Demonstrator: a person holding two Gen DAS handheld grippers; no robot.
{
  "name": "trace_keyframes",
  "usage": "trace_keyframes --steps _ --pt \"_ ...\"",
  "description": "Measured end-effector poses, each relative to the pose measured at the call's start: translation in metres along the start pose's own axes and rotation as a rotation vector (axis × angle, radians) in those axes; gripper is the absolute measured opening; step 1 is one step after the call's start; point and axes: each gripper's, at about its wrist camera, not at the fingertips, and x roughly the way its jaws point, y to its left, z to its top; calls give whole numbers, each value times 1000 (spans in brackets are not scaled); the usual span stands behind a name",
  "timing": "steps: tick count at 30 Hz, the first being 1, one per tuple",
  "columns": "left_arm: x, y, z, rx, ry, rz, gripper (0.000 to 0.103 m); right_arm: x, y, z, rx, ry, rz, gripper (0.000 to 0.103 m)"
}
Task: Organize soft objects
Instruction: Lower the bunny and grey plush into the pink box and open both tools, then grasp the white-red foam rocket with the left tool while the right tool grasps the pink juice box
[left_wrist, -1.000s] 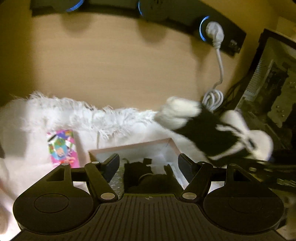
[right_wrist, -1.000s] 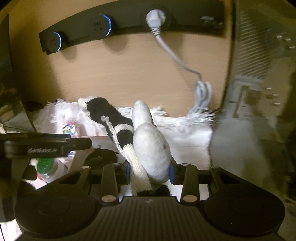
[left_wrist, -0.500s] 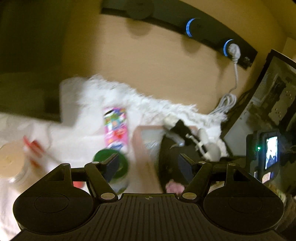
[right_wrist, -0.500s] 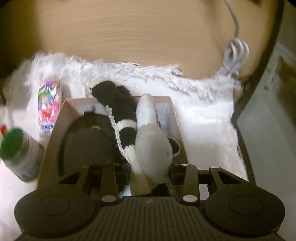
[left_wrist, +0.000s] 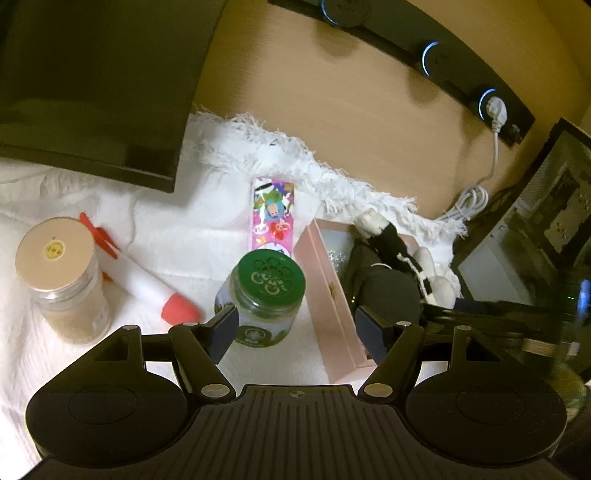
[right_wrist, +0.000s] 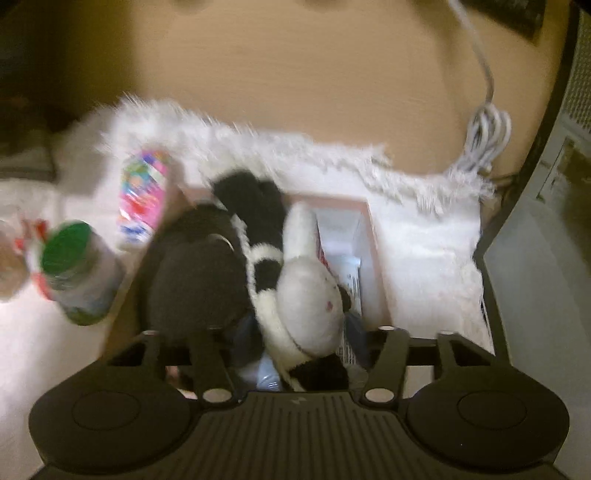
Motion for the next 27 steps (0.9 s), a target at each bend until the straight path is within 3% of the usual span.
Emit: trace_keyframes --steps 1,2,4,6,8,10,12,15,23,27 --pt "-2 2 -1 -6 -4 -3 75 -10 -6 0 2 -26 47 82" --pt "-3 4 -2 -11 -9 -4 75 -21 -11 0 7 -50 98 87" --pt "-5 8 -5 -11 -14 0 75 -39 -22 4 29 -94 178 88" --pt "-4 11 -10 -9 -6 -1 75 -49 -31 12 72 -139 198 88" --pt "-2 15 -14 -12 14 -9 75 -47 -36 22 123 -170 144 82" --pt "0 19 -17 -19 26 -3 75 -29 -36 31 157 -137 66 45" --pt "-1 24 -18 -36 26 5 75 2 -36 33 191 -33 62 36" --pt "-5 32 -19 -58 21 29 75 45 -30 21 225 100 66 37" --pt "-30 68 -18 -106 -6 140 75 39 -4 29 5 57 -30 38" --pt "-25 81 -9 -201 9 148 55 18 1 39 -1 -9 -36 41"
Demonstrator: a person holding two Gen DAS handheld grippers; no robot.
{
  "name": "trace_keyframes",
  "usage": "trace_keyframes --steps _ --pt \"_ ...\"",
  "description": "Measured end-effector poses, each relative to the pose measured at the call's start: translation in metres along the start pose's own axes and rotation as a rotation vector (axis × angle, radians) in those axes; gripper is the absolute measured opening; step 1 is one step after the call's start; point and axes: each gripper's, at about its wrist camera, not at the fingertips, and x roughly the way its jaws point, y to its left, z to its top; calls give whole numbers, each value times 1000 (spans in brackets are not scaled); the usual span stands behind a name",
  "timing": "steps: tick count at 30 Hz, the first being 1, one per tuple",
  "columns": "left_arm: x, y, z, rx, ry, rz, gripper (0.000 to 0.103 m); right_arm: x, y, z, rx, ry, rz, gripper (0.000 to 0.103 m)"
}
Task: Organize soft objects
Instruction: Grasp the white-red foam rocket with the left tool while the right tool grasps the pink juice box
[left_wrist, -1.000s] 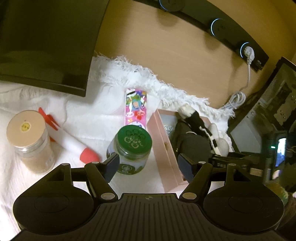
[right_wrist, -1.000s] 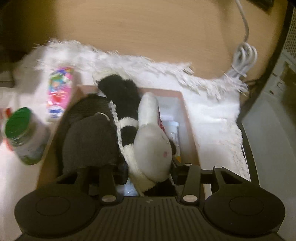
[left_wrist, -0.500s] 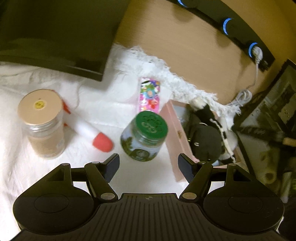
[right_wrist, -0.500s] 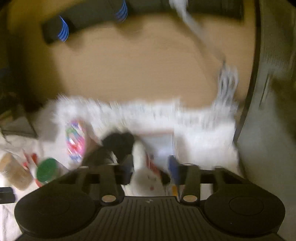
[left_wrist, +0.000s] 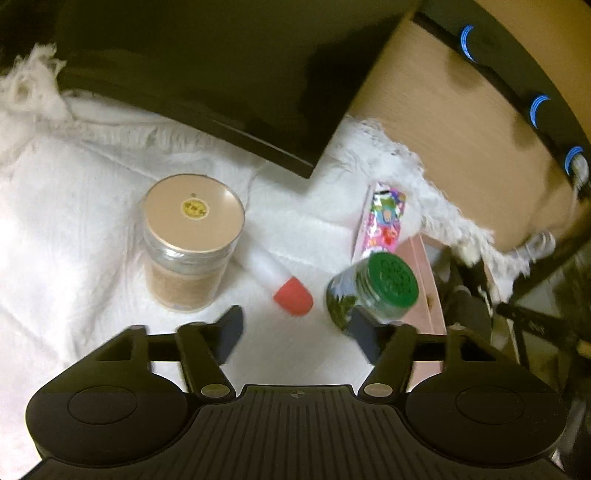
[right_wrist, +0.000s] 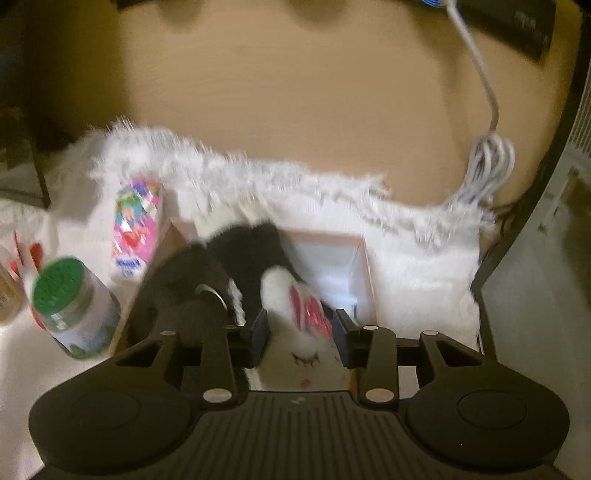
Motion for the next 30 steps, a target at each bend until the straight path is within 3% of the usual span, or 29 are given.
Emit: trace_keyframes --steps 5,7,14,17,22,25,28,30 --pt "25 -13 10 -104 -30 34 54 -33 6 1 -5 -46 52 53" --pt "40 -18 13 -165 -57 90 54 -46 10 -1 -18 -65 64 69" --pt "101 -18 29 -340 -39 322 54 -78 6 -8 -57 -128 104 72" --pt "122 -9 35 -418 14 356 56 -88 -4 -10 -71 -166 85 79" --pt "141 -10 43 -431 25 394 55 -92 -15 -14 -95 -180 79 83" --pt "146 -18 43 -415 -17 419 41 -87 -14 -11 -106 -171 80 83" --pt "145 -21 32 -404 -66 431 40 -83 -3 -2 -131 -167 88 83" --pt "141 -19 24 -390 -103 397 40 -81 10 7 -165 -167 110 83"
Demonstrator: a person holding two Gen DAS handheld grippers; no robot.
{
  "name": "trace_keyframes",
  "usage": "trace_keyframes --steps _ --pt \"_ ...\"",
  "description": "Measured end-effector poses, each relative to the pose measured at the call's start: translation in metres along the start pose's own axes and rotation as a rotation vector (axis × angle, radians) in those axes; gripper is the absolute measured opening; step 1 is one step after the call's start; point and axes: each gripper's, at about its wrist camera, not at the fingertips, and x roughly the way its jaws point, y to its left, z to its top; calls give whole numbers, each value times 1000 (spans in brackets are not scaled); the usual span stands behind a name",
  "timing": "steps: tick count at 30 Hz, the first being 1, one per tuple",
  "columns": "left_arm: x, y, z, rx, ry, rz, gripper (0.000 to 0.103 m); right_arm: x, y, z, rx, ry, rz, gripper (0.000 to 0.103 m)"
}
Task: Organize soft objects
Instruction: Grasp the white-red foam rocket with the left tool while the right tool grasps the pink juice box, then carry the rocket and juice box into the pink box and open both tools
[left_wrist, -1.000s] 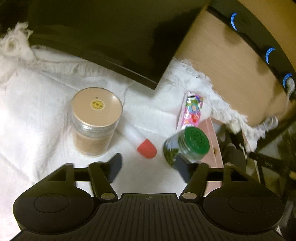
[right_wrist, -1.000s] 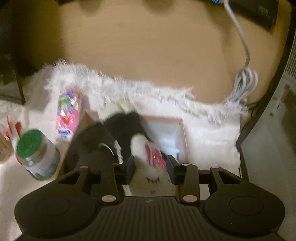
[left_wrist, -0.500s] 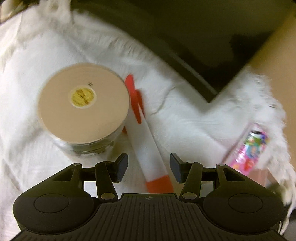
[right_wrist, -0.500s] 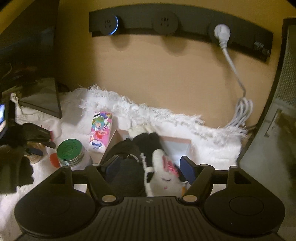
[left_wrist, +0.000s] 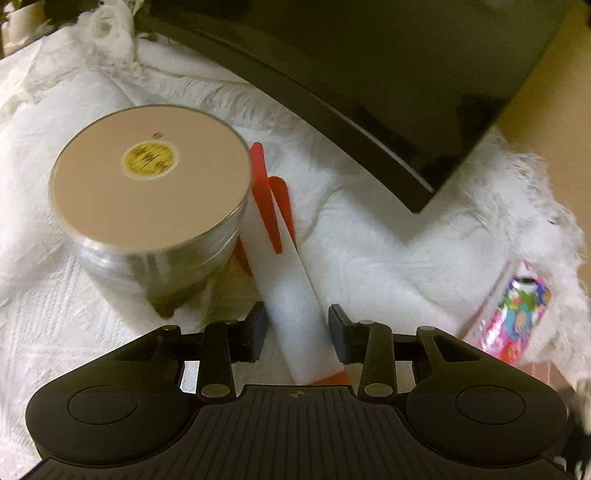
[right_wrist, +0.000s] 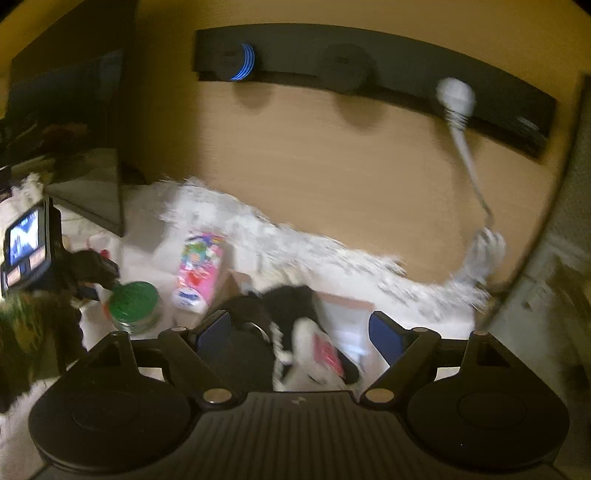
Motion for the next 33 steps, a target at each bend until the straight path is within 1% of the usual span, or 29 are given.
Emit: trace_keyframes --steps 2,5,6,9,10,13,16,18,19,20,21,22,24,27,30,33 --pt "-6 7 -8 19 -15 -37 40 11 15 14 -44 15 37 84" --pt "-13 15 -18 51 -10 -79 39 41 39 39 -75 66 134 90" --pt "-16 18 -21 61 -4 -97 38 57 47 48 -71 102 171 90" --pt "-21 24 -28 94 6 -142 38 114 73 74 -36 230 238 90" --pt "-21 29 -30 101 7 -161 37 131 81 80 -28 260 236 90" --pt "-25 39 -35 110 16 -204 37 186 105 91 -16 361 194 91" --pt "-25 42 -34 123 17 -233 36 229 121 88 -15 433 117 91" --pt "-24 46 -33 130 15 -248 36 251 130 83 -46 466 74 90" --pt "-24 47 -33 134 15 -255 36 259 133 80 -56 477 50 87" --pt "-24 47 -33 140 16 -262 36 263 135 78 -59 485 37 82" --pt "-24 49 -31 147 18 -268 36 265 135 75 -55 496 40 64" --pt "-25 49 -31 158 19 -276 36 266 134 74 -43 508 51 54" --pt "-31 48 -31 201 4 -292 36 256 132 75 -24 502 69 51" --pt "-51 45 -33 279 -32 -321 36 226 130 84 -25 444 97 49" --pt "-77 42 -30 318 -56 -360 36 182 127 100 -30 356 117 49" --pt "-111 34 -15 361 -121 -395 36 133 120 120 -34 254 123 49"
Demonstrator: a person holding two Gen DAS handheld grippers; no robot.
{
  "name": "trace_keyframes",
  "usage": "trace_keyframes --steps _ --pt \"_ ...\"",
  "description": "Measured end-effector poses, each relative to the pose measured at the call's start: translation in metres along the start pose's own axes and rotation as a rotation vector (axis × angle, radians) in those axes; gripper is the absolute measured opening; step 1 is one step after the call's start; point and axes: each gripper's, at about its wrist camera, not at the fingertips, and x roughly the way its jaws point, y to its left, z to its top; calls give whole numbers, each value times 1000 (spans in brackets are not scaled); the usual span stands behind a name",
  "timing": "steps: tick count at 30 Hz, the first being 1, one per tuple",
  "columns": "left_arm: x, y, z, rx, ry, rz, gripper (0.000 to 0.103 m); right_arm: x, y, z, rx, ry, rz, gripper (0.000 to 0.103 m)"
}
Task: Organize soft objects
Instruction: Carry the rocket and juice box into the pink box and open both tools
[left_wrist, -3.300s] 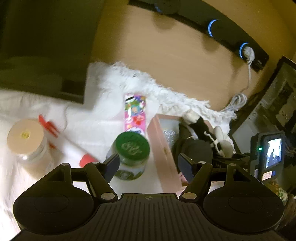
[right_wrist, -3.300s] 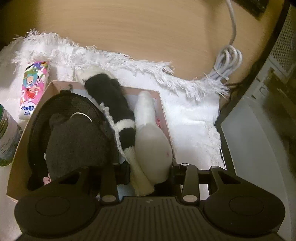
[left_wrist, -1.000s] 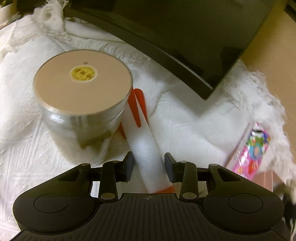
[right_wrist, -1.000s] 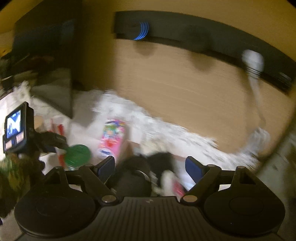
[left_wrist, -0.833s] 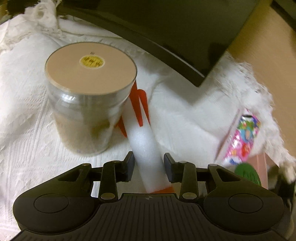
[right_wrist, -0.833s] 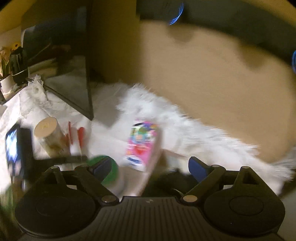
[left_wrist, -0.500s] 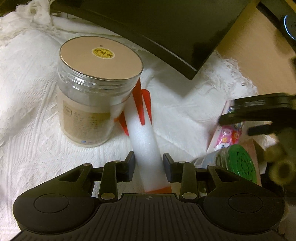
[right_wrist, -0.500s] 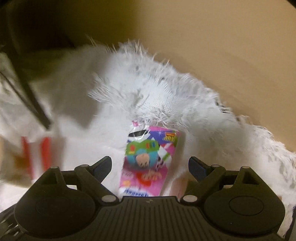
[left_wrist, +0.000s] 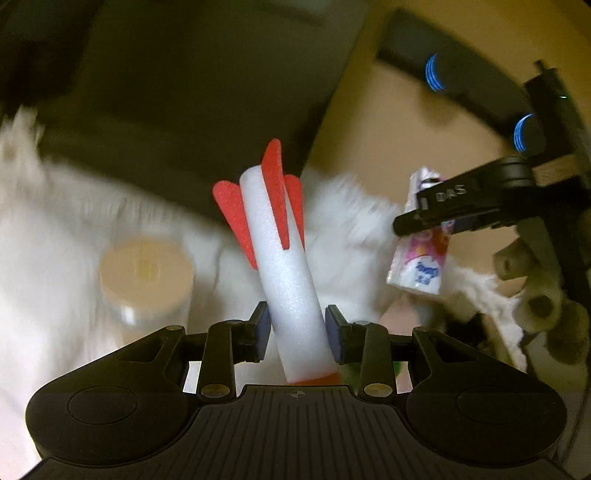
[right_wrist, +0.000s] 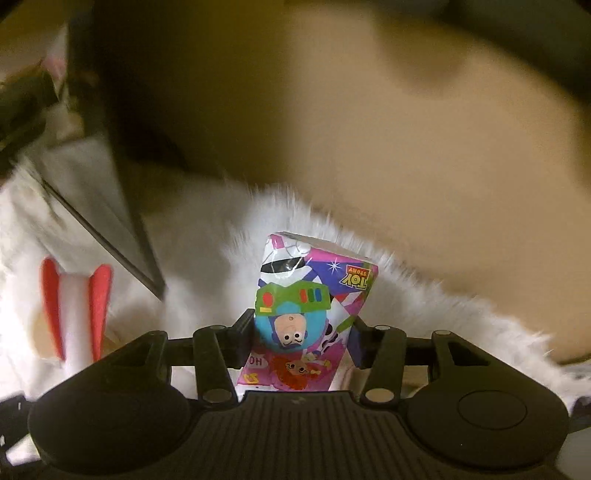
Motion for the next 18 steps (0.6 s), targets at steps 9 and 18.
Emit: trace_keyframes --steps 9,18 --pt "-54 -65 60 177 -79 -71 36 -145 -30 -22 41 -211 -61 50" --pt "-56 -148 49 321 -32 -242 36 -216 -88 -87 155 -250 -158 50"
